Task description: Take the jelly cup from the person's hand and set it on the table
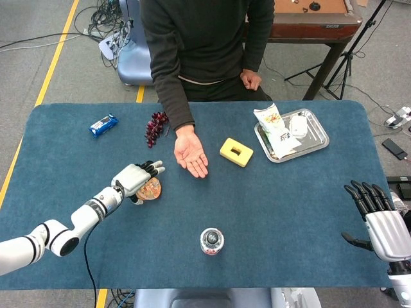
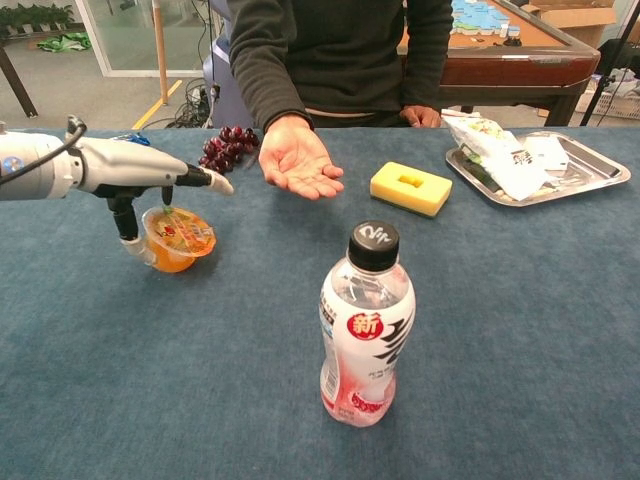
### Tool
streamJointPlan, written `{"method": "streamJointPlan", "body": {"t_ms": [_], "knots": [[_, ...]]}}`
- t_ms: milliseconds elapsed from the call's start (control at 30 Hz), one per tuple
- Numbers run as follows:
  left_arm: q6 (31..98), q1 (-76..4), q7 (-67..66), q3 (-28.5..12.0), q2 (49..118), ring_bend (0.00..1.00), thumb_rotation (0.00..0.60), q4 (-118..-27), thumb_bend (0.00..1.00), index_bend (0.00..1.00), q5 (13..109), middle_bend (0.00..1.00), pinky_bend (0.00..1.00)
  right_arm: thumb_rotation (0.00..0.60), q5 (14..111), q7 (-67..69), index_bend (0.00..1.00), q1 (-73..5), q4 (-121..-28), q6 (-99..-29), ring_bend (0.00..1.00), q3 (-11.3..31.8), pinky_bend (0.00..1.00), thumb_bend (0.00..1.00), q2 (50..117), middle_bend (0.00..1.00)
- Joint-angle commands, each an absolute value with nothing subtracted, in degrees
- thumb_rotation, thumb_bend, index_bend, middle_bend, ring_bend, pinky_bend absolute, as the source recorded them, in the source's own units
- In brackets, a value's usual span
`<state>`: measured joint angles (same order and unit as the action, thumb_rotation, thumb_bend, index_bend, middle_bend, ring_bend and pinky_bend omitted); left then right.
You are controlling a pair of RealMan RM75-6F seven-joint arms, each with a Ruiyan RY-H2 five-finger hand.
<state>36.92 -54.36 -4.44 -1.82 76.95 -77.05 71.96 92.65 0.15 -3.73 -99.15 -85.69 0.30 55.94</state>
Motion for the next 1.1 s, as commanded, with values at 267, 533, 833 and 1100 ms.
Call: {"method": "streamJointPlan", "body": {"t_ms": [267, 533, 833, 1100], "knots": [[50.60, -44.46, -4.43, -3.11, 68.55, 0.00, 0.600, -86.66, 0.12, 0.00, 67.12, 0.00, 0.17, 0.600, 92.22, 0.79, 0.08, -3.83, -98.55, -85.33, 0.00, 0.41, 0.06, 0.04, 56.00, 0.06], [64.37, -34.43, -5.86, -2.53, 66.68, 0.00, 0.600, -91.95, 0.12, 0.00, 65.01, 0.00, 0.13, 0.600, 91.83, 1.02, 0.08, -4.40, -98.47, -84.45, 0.00, 0.68, 0.06, 0.04, 56.29, 0.06], [79.39, -22.50, -8.71, 0.23, 67.16, 0.00, 0.600, -95.77, 0.12, 0.00, 66.34, 0.00, 0.13, 0.600, 92.04, 0.65, 0.08, -5.03, -98.69, -83.40, 0.00, 0.55, 0.06, 0.04, 56.62, 0.06], [87.50, -14.82, -8.59, 2.44, 68.05, 0.00, 0.600, -96.59, 0.12, 0.00, 70.98, 0.00, 0.10, 0.600, 93.46, 1.09, 0.08, -6.26, -99.05, -82.22, 0.00, 0.38, 0.06, 0.04, 57.14, 0.06]]}}
